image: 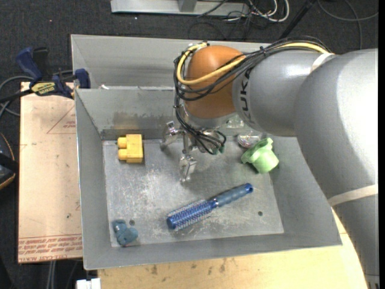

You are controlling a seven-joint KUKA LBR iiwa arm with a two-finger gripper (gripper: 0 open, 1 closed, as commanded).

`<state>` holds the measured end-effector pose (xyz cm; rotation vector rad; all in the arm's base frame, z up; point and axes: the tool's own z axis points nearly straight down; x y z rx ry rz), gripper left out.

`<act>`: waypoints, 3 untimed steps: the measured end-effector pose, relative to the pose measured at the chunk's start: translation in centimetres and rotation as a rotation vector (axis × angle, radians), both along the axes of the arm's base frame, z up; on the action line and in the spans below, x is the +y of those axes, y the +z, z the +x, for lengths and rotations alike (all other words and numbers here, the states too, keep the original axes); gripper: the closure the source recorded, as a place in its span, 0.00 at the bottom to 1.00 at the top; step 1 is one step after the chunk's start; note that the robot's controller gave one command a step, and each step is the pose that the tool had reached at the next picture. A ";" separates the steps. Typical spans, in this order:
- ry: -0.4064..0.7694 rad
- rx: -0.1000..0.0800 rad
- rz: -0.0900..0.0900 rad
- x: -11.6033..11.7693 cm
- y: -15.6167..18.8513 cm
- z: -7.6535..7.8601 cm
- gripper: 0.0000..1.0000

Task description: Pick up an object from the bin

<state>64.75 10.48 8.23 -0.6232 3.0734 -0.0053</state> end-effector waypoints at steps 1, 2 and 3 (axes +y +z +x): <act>0.480 -0.004 0.001 -0.1 20.0 -4.1 0.00; 0.475 0.017 0.004 4.6 4.1 -13.5 0.00; 0.413 0.010 0.000 -1.9 1.6 -14.0 0.00</act>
Offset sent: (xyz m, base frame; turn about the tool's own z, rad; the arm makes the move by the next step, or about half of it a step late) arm -0.0428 -0.0023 0.1966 -0.4828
